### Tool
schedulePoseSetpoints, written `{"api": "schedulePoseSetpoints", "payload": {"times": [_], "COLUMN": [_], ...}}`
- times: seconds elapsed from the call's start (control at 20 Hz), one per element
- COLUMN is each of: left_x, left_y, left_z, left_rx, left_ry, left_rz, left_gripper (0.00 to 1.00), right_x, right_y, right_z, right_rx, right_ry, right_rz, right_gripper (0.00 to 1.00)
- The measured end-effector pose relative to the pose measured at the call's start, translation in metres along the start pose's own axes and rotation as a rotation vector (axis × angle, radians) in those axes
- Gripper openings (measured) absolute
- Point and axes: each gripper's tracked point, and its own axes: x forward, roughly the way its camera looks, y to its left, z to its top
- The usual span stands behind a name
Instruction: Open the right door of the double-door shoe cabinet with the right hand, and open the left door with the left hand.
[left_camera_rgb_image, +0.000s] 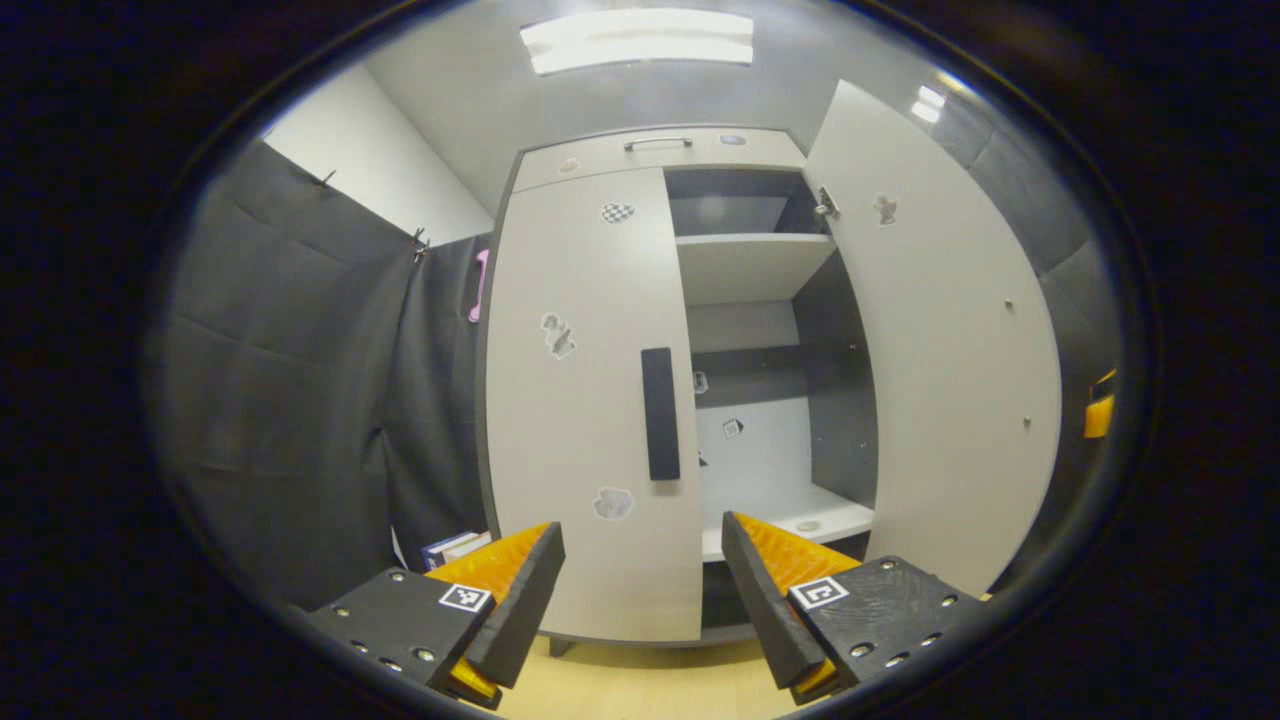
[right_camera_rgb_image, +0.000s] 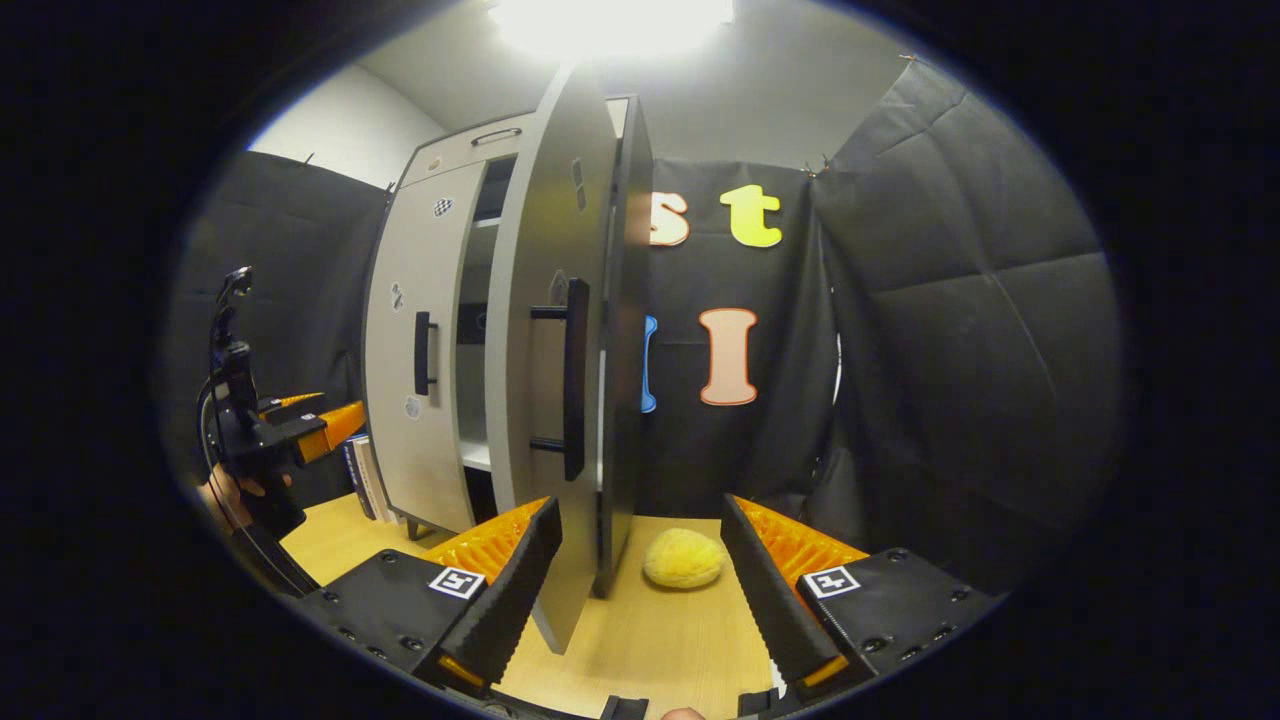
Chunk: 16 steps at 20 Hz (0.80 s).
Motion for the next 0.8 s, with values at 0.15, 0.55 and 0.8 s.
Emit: {"api": "schedulePoseSetpoints", "payload": {"times": [0.15, 0.55, 0.8], "left_x": [0.035, 0.118, 0.159], "left_y": [0.0, 0.001, -0.002], "left_z": [0.019, 0.043, 0.036], "left_rx": [-0.029, -0.024, -0.009], "left_ry": [-0.02, -0.042, -0.023], "left_rz": [-0.021, -0.079, -0.102], "left_gripper": [0.93, 0.93, 0.93], "right_x": [-0.006, -0.009, -0.01], "right_y": [-0.02, -0.038, -0.044], "right_z": [-0.009, -0.035, -0.048], "right_rx": [0.019, 0.134, 0.21], "right_ry": [0.017, 0.086, 0.108], "right_rz": [-0.086, -0.226, -0.286], "right_gripper": [0.96, 1.0, 0.98]}}
